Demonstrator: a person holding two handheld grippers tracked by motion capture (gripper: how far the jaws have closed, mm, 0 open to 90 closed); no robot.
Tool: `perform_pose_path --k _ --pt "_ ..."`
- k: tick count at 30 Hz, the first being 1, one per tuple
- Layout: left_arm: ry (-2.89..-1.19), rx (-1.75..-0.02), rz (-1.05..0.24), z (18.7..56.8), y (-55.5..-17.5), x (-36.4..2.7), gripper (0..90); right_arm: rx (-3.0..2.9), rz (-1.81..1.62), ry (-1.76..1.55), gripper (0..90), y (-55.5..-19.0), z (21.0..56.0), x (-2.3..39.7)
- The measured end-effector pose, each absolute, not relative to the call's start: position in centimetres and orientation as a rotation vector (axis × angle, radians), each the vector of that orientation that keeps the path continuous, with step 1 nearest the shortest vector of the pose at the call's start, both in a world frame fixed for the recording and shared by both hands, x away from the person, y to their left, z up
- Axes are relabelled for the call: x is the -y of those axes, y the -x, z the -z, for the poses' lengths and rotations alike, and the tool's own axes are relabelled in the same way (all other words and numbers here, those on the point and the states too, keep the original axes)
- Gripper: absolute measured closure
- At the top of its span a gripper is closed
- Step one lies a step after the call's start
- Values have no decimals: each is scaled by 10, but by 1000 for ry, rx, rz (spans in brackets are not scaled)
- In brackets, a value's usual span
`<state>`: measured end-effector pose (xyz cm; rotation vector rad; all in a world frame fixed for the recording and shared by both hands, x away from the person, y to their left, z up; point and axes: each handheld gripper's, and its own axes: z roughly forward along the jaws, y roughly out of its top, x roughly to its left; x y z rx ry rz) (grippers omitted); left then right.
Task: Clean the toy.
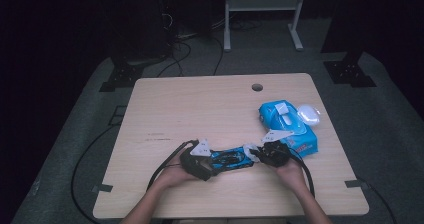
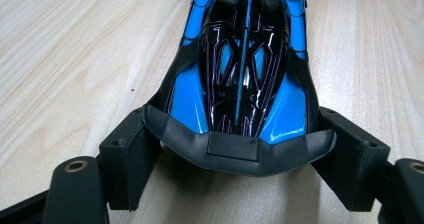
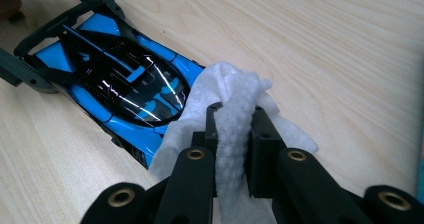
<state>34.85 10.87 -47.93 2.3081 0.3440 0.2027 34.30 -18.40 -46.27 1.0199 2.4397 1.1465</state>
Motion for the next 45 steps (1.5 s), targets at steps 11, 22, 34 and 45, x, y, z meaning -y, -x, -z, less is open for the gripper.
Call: perform_pose_path --k 11,22,34,45 --pt "-2306 -343 -199 480 -349 -109 240 -2430 -1148 -1067 815 -345 465 188" --pt "-2303 -346 -195 480 -349 -109 241 -2405 -1118 -988 815 -338 462 175" --pt "-2304 -349 -195 480 -349 -108 242 -2485 -1105 -979 816 -319 462 184" --pt "-2302 -344 -189 480 -350 -109 242 -2485 -1117 -1005 816 -316 463 184"
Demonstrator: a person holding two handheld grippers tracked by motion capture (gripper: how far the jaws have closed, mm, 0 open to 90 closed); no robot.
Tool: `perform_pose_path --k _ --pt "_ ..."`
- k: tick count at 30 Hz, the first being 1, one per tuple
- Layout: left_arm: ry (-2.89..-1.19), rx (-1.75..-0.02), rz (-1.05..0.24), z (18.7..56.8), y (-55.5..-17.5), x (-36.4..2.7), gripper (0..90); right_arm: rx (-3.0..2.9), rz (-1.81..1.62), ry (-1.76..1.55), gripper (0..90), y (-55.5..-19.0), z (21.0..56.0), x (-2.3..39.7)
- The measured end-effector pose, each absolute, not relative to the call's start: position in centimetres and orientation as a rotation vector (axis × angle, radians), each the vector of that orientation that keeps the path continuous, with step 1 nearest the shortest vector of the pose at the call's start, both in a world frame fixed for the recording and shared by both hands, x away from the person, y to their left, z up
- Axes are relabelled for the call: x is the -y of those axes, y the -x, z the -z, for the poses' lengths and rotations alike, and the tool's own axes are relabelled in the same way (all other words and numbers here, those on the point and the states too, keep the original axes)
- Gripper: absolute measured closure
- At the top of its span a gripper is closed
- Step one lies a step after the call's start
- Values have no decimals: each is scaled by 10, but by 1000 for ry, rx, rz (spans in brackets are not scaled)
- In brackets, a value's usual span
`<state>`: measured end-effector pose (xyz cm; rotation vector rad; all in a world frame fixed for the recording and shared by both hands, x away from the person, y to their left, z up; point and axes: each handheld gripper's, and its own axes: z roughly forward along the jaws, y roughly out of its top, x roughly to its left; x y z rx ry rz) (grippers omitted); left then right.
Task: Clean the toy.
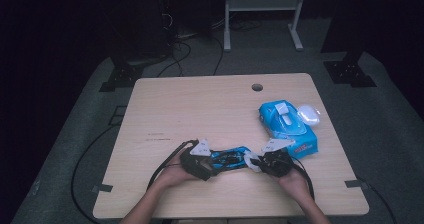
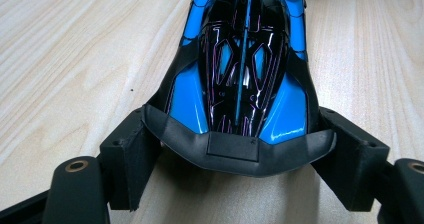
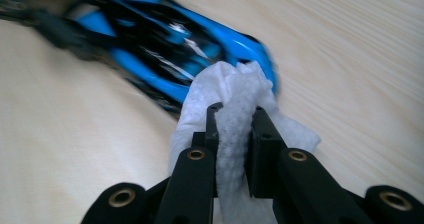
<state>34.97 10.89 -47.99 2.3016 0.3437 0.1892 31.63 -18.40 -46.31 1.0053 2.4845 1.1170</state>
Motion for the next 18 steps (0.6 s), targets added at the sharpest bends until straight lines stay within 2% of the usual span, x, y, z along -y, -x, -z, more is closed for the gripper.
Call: perform_pose_path --k 9,18 --pt "-2299 -346 -185 480 -350 -109 243 -2436 -1047 -1113 815 -337 469 190" --pt "-2298 -347 -181 480 -350 -108 244 -2420 -1053 -1151 813 -371 469 172"
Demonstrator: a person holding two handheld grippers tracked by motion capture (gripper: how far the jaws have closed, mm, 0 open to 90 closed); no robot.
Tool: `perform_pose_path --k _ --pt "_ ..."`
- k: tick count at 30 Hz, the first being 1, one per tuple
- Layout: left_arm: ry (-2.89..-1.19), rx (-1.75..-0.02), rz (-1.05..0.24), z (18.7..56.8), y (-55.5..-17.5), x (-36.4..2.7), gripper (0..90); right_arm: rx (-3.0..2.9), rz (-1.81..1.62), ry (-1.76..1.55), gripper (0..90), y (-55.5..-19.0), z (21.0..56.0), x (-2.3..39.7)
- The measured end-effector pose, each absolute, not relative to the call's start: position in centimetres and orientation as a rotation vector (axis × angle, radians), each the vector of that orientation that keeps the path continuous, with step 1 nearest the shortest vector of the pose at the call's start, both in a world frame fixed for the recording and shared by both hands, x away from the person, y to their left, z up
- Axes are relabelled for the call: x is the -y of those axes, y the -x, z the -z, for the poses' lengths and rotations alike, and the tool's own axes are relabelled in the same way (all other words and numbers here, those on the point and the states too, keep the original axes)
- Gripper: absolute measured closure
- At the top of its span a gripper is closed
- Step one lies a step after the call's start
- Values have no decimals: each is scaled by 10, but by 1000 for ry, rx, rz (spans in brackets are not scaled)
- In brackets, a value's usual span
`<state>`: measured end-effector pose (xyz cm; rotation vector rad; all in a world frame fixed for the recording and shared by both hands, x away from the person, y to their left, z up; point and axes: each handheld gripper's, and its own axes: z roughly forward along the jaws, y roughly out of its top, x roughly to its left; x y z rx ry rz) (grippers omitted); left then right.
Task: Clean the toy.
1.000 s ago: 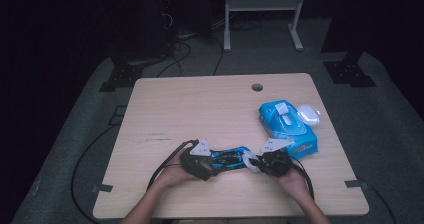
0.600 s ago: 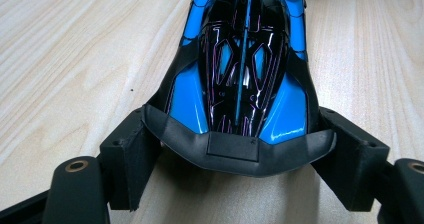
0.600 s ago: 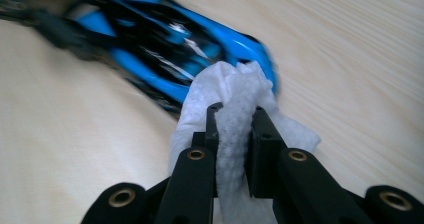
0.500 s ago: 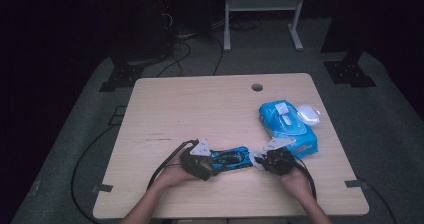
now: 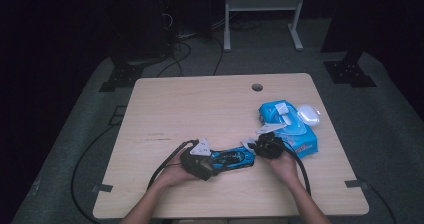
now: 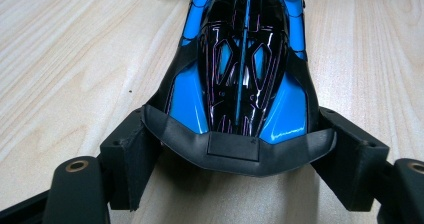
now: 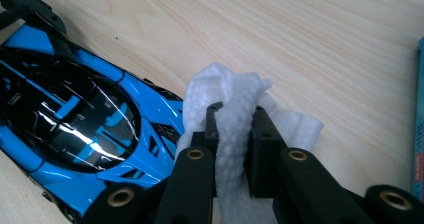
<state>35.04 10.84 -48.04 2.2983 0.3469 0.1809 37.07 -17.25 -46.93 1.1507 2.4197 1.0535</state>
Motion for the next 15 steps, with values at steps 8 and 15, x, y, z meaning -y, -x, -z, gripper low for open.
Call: perform_pose_path --k 8,15 --pt "-2301 -353 -180 480 -350 -108 244 -2447 -1034 -1145 813 -344 470 192" --pt "-2304 -354 -179 480 -350 -108 244 -2526 -1032 -1052 813 -314 466 190"
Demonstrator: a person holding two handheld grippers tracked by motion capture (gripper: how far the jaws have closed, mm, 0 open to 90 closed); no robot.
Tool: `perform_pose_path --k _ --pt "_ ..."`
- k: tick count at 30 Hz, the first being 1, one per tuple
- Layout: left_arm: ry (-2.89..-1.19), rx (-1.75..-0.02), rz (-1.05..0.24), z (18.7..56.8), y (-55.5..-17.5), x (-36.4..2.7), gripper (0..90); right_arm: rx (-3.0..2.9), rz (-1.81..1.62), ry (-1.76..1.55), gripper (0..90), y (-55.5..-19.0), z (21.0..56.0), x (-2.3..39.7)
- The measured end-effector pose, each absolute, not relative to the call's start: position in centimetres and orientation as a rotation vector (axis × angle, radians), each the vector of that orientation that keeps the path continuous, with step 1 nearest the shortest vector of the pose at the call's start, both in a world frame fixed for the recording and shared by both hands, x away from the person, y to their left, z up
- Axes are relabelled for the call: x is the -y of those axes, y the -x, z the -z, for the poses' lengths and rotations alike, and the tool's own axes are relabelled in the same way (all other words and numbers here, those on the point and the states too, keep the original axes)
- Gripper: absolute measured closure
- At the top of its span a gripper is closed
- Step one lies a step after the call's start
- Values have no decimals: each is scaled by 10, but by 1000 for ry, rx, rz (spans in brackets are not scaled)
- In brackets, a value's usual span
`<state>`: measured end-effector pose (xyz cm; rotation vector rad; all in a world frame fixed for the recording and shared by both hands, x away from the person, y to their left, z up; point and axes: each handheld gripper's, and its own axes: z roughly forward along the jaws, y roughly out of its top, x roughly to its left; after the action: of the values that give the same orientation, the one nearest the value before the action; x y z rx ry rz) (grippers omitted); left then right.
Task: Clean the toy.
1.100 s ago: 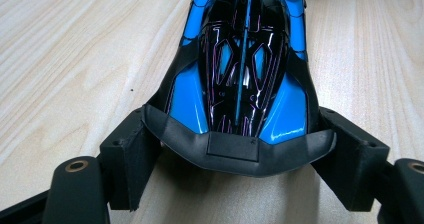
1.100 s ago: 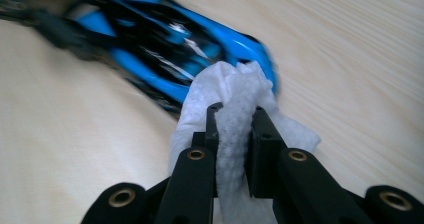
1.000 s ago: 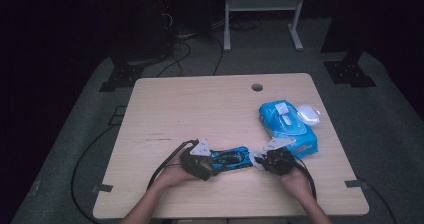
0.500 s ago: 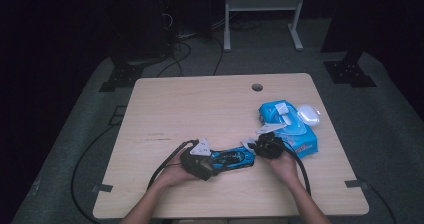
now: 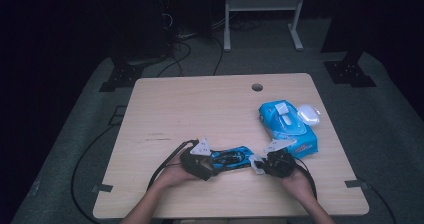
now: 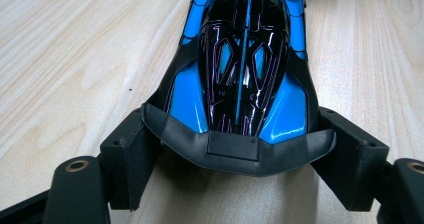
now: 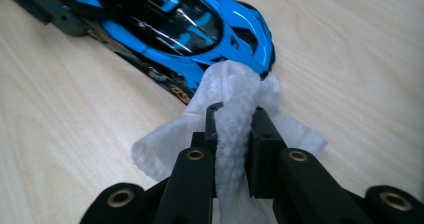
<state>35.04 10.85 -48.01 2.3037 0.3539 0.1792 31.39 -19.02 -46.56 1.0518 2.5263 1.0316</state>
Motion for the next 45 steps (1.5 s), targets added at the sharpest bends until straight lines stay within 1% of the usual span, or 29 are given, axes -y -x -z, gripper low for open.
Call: perform_pose_path --k 4,6,9,17,22,24,27,28,32,33,35,41,45 --pt "-2297 -354 -178 481 -351 -107 245 -2473 -1102 -1031 814 -312 454 188" --pt "-2292 -355 -176 481 -350 -107 245 -2464 -1113 -1008 814 -316 448 180" --pt "-2294 -360 -176 481 -350 -106 245 -2492 -1104 -967 814 -332 448 152" --pt "-2288 -354 -174 481 -351 -107 245 -2561 -1159 -868 815 -356 441 102" --pt "-2290 -353 -174 481 -351 -106 246 -2562 -1071 -861 816 -368 447 98" --pt "-2289 -345 -173 481 -351 -106 251 -2559 -1095 -907 818 -372 450 109" --pt "-2282 -341 -168 481 -350 -105 263 -2550 -1057 -919 819 -372 448 114" --pt "-2283 -335 -173 481 -349 -104 303 -2542 -1063 -909 819 -369 445 113" --pt "-2284 -345 -170 481 -349 -104 299 -2573 -1135 -827 819 -360 442 100" --pt "-2291 -342 -174 480 -349 -104 283 -2598 -1140 -793 819 -356 444 91" --pt "-2296 -356 -195 480 -350 -102 238 -2605 -1161 -789 818 -354 444 86" --pt "-2308 -336 -196 479 -350 -102 256 -2628 -1160 -757 821 -350 447 74" --pt "-2312 -328 -198 478 -349 -102 260 -2661 -1200 -757 818 -343 444 80"
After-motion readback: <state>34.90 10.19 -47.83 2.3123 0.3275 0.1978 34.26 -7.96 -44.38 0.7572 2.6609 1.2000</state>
